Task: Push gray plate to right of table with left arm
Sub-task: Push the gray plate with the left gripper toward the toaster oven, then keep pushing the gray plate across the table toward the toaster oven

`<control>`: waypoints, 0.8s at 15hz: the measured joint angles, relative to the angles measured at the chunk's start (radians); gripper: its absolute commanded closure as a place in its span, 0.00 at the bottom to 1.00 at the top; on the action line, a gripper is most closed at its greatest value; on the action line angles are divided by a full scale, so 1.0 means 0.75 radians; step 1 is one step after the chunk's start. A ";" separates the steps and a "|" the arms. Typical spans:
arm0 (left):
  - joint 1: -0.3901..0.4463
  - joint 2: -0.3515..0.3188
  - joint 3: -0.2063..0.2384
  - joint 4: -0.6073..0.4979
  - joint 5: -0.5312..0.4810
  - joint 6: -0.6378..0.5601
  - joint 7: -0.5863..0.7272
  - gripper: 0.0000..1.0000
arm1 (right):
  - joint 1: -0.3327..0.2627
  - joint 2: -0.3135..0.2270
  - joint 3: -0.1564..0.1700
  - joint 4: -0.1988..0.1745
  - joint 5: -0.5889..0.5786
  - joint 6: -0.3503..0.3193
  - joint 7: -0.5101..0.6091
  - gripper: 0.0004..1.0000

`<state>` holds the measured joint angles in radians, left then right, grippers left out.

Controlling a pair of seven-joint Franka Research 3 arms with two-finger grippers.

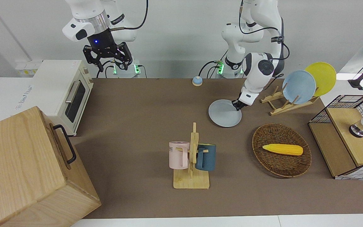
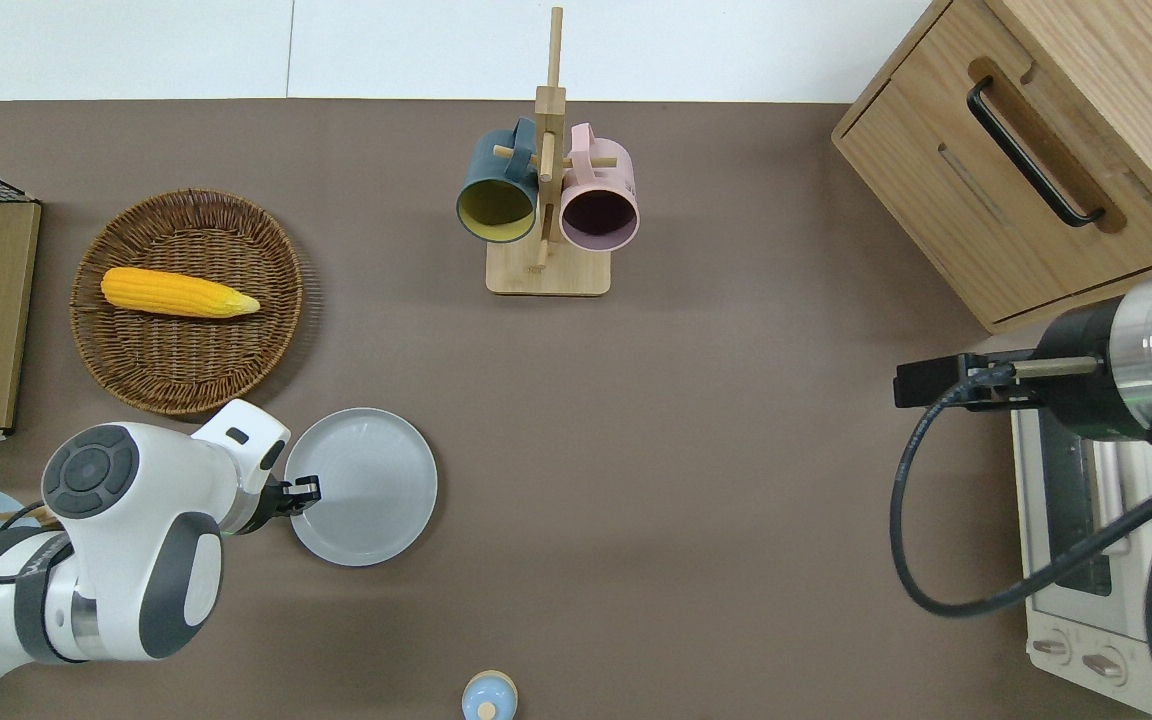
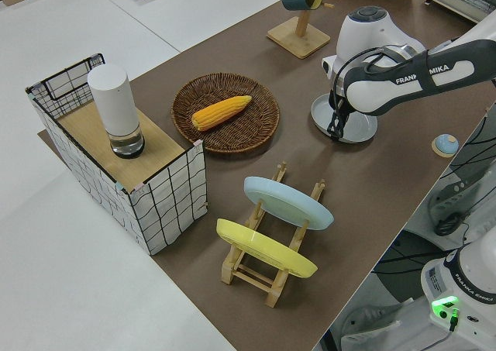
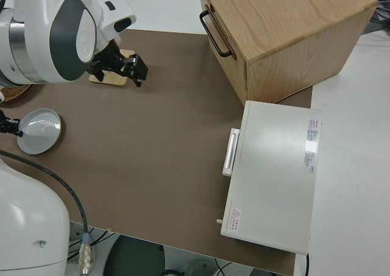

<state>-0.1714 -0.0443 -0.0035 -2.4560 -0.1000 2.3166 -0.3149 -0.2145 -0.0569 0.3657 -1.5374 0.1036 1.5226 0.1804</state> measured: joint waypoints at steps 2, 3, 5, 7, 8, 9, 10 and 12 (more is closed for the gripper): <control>-0.068 0.002 -0.001 0.000 -0.012 0.017 -0.079 1.00 | 0.000 0.000 0.000 0.000 0.000 0.000 0.000 0.00; -0.099 0.003 -0.001 0.000 -0.030 0.025 -0.109 1.00 | 0.000 0.000 0.000 0.000 0.000 0.000 0.000 0.00; -0.185 0.004 -0.002 0.000 -0.060 0.055 -0.198 1.00 | 0.000 0.000 0.000 0.000 0.000 0.000 0.000 0.00; -0.256 0.005 -0.004 0.000 -0.063 0.087 -0.294 1.00 | 0.000 0.000 0.000 0.000 0.000 0.000 0.000 0.00; -0.291 0.005 -0.006 0.000 -0.063 0.101 -0.341 1.00 | 0.000 0.000 0.000 0.000 0.000 0.000 0.000 0.00; -0.318 0.006 -0.008 0.000 -0.063 0.112 -0.377 1.00 | 0.000 0.000 0.000 0.000 0.000 0.000 0.000 0.00; -0.343 0.008 -0.010 0.000 -0.064 0.122 -0.413 1.00 | 0.000 0.000 0.000 0.000 0.000 0.000 0.000 0.00; -0.375 0.009 -0.021 0.001 -0.068 0.149 -0.477 1.00 | 0.000 0.000 0.000 0.000 0.000 0.000 0.000 0.00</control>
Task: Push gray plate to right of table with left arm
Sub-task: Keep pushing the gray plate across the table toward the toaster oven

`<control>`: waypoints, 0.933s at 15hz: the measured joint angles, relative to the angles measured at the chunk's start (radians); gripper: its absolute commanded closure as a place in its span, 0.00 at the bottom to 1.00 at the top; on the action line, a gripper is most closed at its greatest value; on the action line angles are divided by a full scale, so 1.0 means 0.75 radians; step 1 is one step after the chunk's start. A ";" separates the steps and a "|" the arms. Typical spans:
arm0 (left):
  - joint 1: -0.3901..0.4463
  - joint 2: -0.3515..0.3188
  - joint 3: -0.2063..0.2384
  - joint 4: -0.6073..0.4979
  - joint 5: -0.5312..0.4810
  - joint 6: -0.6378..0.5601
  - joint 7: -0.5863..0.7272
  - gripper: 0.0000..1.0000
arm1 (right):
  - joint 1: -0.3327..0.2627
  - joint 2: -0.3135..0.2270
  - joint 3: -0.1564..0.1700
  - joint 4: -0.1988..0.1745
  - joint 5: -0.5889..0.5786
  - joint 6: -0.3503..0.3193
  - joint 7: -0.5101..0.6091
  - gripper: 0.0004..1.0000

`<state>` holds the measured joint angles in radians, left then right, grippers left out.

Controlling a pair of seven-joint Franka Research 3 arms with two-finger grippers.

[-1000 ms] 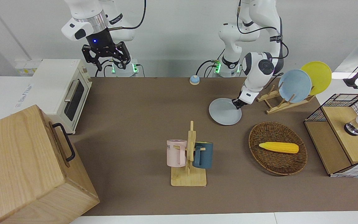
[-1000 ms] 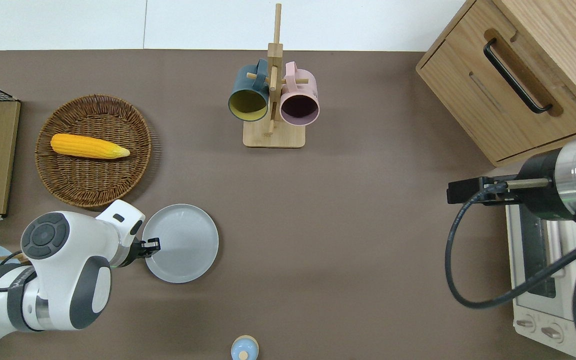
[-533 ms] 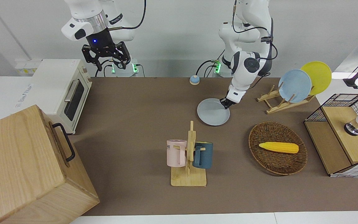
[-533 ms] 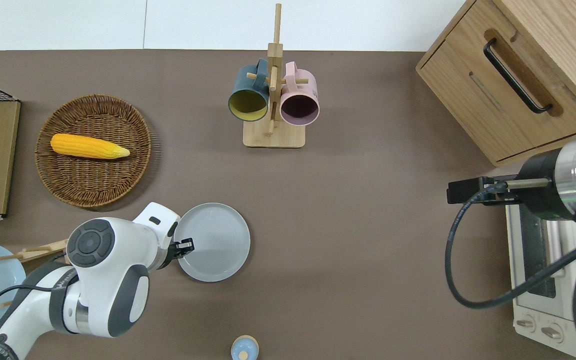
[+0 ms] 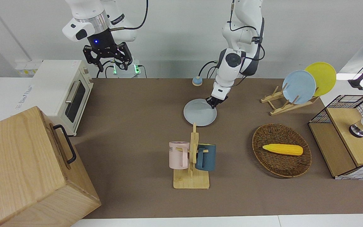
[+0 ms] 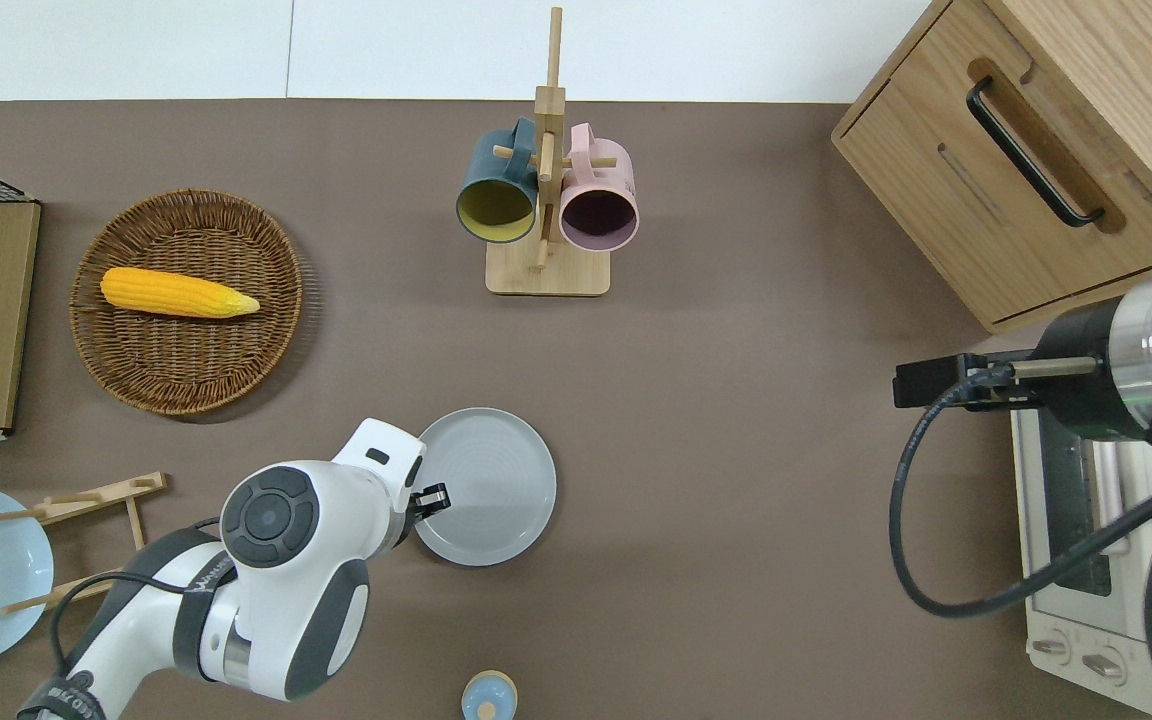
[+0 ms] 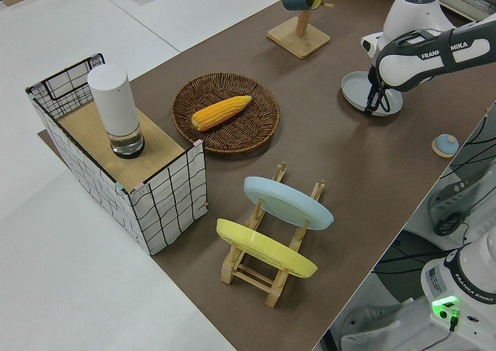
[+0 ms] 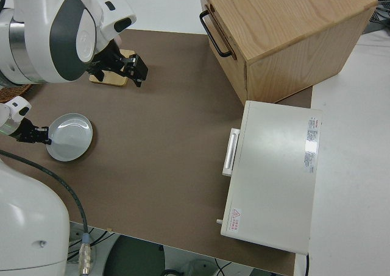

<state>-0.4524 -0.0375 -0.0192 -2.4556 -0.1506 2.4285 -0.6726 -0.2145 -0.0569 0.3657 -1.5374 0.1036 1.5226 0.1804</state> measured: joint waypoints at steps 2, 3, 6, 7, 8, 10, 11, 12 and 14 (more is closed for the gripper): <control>-0.008 0.002 -0.039 0.000 -0.017 0.040 -0.055 1.00 | 0.000 0.000 0.000 0.000 0.000 0.000 0.000 0.00; -0.010 0.003 -0.064 0.000 -0.021 0.060 -0.097 1.00 | 0.000 0.000 0.000 0.000 0.000 0.000 0.000 0.00; -0.016 0.017 -0.121 0.001 -0.025 0.125 -0.191 1.00 | 0.000 0.000 0.000 0.000 0.000 0.000 0.000 0.00; -0.017 0.027 -0.142 0.003 -0.026 0.151 -0.221 1.00 | 0.000 0.000 0.000 0.000 0.000 0.000 0.000 0.00; -0.017 0.037 -0.161 0.005 -0.026 0.170 -0.248 1.00 | 0.000 0.000 0.000 0.000 0.000 0.000 0.000 0.00; -0.018 0.059 -0.193 0.016 -0.026 0.191 -0.283 1.00 | 0.000 0.000 0.000 0.000 0.000 0.000 0.000 0.00; -0.018 0.072 -0.206 0.024 -0.026 0.205 -0.293 1.00 | 0.000 0.000 0.000 0.000 0.000 0.000 0.000 0.00; -0.018 0.085 -0.220 0.031 -0.026 0.223 -0.305 1.00 | 0.000 0.000 0.000 0.000 0.000 0.000 0.000 0.00; -0.019 0.123 -0.257 0.046 -0.026 0.266 -0.328 1.00 | 0.000 0.000 0.000 0.000 0.000 0.000 0.000 0.00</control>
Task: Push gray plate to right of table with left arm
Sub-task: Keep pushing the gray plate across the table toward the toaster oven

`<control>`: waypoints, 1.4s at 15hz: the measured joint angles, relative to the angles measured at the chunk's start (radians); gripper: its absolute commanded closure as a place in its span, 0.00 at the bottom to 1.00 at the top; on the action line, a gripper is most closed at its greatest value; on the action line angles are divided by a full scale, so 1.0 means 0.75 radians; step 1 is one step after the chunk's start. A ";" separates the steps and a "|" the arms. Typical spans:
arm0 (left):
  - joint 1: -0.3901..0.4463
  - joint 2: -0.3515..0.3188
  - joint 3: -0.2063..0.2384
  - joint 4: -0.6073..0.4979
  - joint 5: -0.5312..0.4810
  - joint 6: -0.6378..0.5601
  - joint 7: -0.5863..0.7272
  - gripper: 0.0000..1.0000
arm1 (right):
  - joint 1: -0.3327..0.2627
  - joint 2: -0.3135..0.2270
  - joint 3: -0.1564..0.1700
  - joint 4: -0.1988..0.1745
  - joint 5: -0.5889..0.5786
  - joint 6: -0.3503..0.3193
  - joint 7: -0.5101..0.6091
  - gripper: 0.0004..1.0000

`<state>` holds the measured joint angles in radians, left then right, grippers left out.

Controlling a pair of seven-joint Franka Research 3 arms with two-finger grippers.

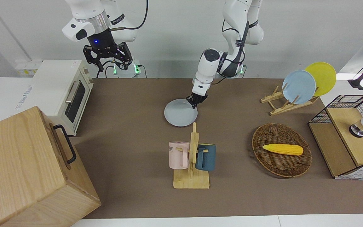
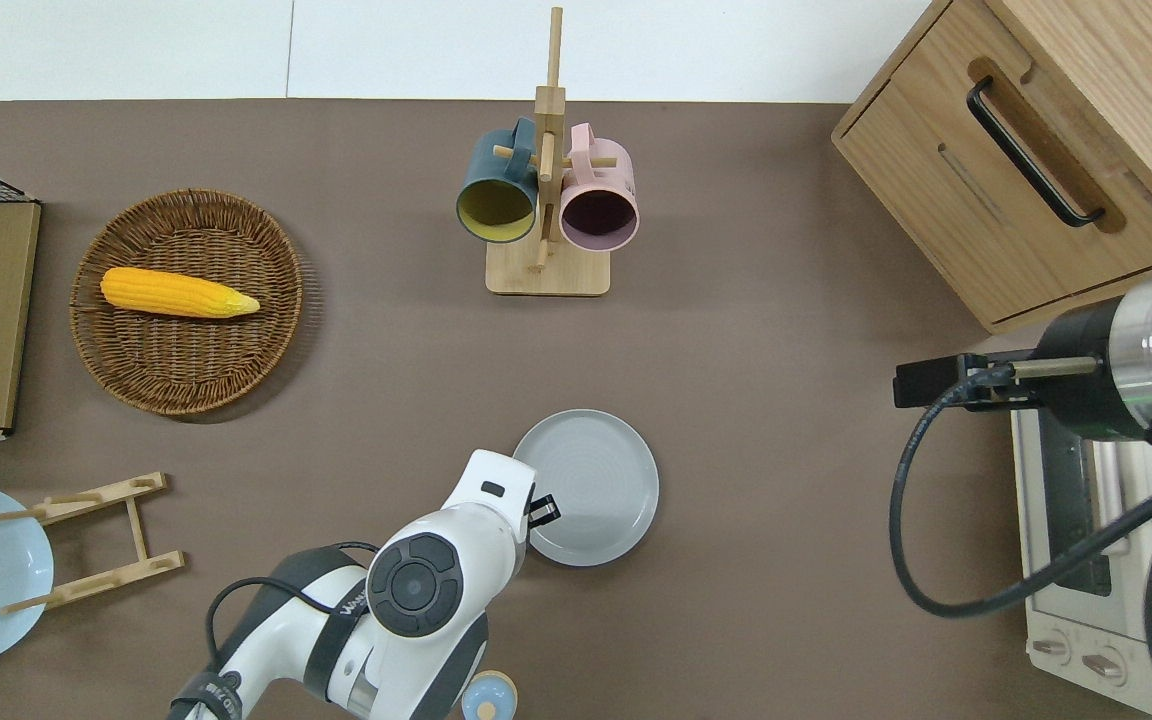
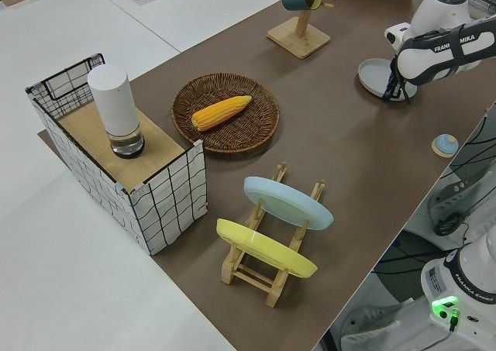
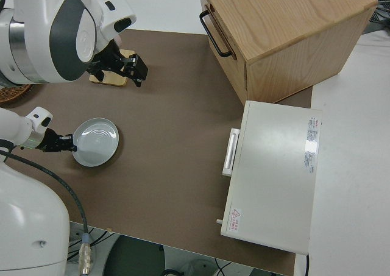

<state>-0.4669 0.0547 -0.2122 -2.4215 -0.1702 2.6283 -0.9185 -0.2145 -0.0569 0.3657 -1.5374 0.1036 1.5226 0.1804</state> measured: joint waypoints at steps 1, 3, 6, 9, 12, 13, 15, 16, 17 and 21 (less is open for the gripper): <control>0.000 0.020 -0.017 0.009 0.000 0.025 -0.015 1.00 | 0.000 0.000 0.000 0.000 0.000 0.000 0.000 0.00; -0.003 0.051 -0.042 0.043 0.000 0.048 -0.050 1.00 | 0.000 0.000 0.000 0.000 0.000 0.000 0.000 0.00; -0.050 0.109 -0.046 0.112 0.000 0.065 -0.126 1.00 | 0.000 0.000 0.000 0.000 0.000 0.000 0.000 0.00; -0.078 0.150 -0.050 0.176 0.000 0.065 -0.181 1.00 | 0.000 0.000 0.000 0.000 0.000 0.000 0.000 0.00; -0.104 0.166 -0.051 0.203 0.000 0.065 -0.202 1.00 | 0.000 0.000 0.000 0.000 0.000 0.000 0.000 0.00; -0.122 0.175 -0.054 0.217 0.000 0.065 -0.219 1.00 | 0.000 0.000 0.000 0.000 0.000 0.000 0.000 0.00; -0.151 0.207 -0.057 0.249 0.000 0.065 -0.248 1.00 | 0.000 0.000 0.000 0.000 0.000 0.000 0.000 0.00; -0.159 0.226 -0.057 0.263 0.000 0.066 -0.251 1.00 | 0.000 0.000 0.000 0.000 0.000 0.000 0.000 0.00; -0.162 0.236 -0.057 0.275 0.000 0.068 -0.251 1.00 | 0.000 0.000 0.000 0.000 0.000 0.000 0.000 0.00; -0.183 0.280 -0.058 0.330 0.000 0.068 -0.284 1.00 | 0.000 0.000 0.000 0.000 0.000 0.000 0.000 0.00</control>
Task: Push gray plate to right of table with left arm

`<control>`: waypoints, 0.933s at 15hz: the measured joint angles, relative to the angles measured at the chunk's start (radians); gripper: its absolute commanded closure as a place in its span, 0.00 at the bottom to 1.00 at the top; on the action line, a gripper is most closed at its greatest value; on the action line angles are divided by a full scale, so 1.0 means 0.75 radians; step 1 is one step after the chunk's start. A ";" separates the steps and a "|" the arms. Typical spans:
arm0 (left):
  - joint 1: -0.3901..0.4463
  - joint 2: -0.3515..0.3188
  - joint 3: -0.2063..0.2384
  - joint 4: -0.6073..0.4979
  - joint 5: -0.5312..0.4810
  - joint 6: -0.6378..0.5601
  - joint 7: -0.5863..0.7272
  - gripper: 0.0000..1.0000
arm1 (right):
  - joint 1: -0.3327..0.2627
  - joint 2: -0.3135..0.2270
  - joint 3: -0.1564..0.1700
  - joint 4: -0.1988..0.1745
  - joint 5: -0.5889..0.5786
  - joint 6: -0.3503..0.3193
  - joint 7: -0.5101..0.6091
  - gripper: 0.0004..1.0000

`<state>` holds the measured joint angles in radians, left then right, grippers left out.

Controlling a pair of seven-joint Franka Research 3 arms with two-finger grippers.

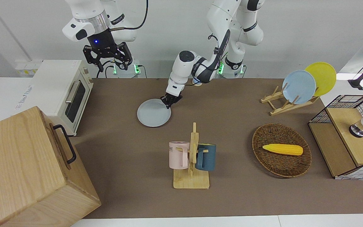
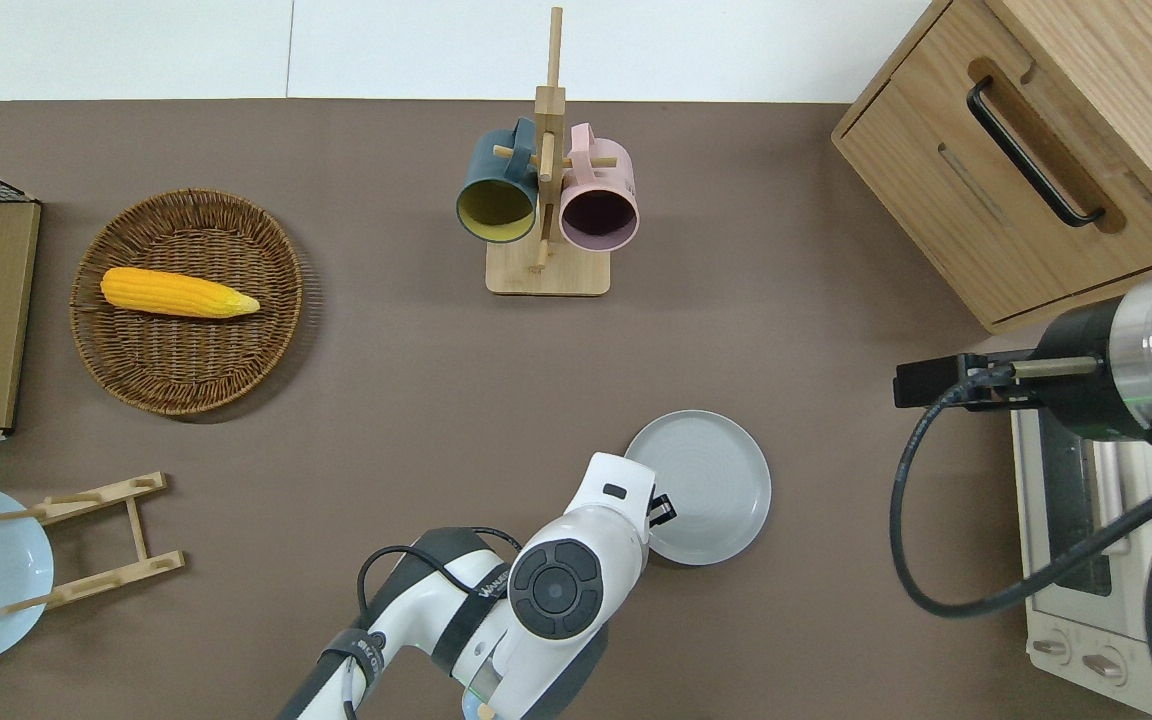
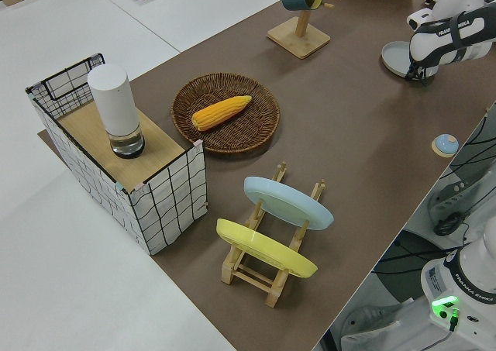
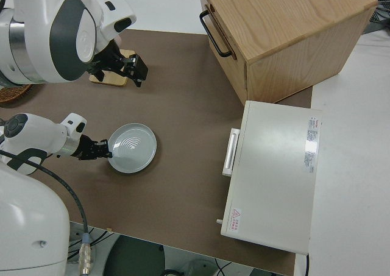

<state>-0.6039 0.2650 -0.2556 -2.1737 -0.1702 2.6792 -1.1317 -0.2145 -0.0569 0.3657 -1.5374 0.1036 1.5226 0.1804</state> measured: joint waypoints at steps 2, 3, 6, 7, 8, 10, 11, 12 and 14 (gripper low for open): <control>-0.008 0.022 0.001 0.021 0.016 0.003 -0.002 0.38 | 0.000 0.000 0.000 0.000 0.000 0.000 0.000 0.00; -0.008 0.029 0.002 0.030 0.034 0.003 -0.003 0.15 | 0.000 0.000 0.000 0.000 0.000 0.000 0.000 0.00; -0.008 0.041 0.014 0.041 0.040 0.006 -0.003 0.02 | 0.000 0.000 0.000 0.000 0.000 0.000 0.000 0.00; -0.007 0.043 0.020 0.044 0.040 0.006 -0.003 0.02 | 0.000 0.000 0.000 0.000 0.000 0.000 0.000 0.00; -0.006 0.044 0.028 0.045 0.041 0.005 -0.003 0.02 | 0.000 0.000 0.000 0.000 0.000 0.000 0.000 0.00; 0.016 0.043 0.036 0.048 0.070 -0.032 0.020 0.02 | 0.000 0.000 0.000 0.000 0.000 0.000 0.000 0.00; 0.029 0.038 0.036 0.051 0.082 -0.064 0.044 0.02 | 0.000 0.000 0.000 0.000 0.000 0.000 0.000 0.00; 0.042 0.031 0.037 0.056 0.089 -0.101 0.074 0.01 | 0.000 0.000 0.000 0.000 0.000 0.000 0.000 0.00; 0.081 -0.004 0.038 0.067 0.092 -0.193 0.167 0.01 | 0.000 0.000 0.000 0.000 0.000 0.000 0.000 0.01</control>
<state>-0.5433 0.2618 -0.2273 -2.1231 -0.1009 2.5341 -1.0065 -0.2145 -0.0569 0.3657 -1.5374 0.1036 1.5226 0.1804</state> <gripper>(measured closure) 0.009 0.004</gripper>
